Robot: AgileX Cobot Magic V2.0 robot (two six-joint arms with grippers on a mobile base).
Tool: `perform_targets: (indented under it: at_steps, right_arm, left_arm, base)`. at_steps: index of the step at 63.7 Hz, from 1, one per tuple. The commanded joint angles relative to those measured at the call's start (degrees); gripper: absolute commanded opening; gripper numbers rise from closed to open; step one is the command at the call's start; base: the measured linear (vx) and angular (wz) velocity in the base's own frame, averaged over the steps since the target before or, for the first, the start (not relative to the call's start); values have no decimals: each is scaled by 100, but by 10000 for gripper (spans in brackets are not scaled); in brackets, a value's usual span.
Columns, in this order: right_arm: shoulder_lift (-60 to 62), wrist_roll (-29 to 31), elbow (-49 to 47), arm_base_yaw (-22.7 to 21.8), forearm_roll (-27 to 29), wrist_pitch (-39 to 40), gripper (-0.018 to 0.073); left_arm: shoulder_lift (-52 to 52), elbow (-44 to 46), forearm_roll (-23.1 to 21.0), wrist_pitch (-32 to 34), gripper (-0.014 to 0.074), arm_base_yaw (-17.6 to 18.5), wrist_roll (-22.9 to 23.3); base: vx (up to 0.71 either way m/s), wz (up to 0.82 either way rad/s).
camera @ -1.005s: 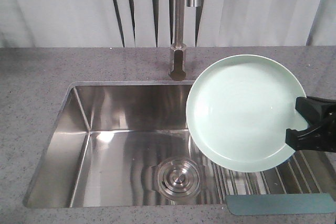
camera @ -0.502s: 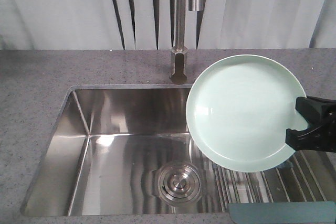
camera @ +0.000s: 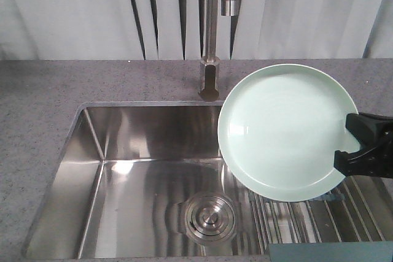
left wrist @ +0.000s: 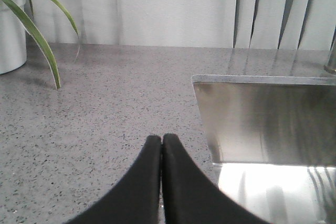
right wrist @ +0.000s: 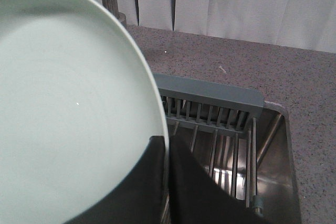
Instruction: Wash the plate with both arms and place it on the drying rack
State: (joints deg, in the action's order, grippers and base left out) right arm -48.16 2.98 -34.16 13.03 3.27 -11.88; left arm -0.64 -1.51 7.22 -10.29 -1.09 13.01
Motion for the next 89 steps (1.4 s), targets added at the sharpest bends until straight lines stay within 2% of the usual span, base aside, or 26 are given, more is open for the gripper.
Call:
perform_targets:
  at_steps: [1, 89]
  right_arm:
    - [43, 39, -173, -26, -33, 472, -5]
    - [43, 39, -173, -26, -33, 470, -5]
  left_arm:
    - [-92, -87, 1, 408, -5, 3, 40]
    - [-92, -87, 18, 412, -6, 3, 32]
  base:
    - [1, 0]
    - [0, 0]
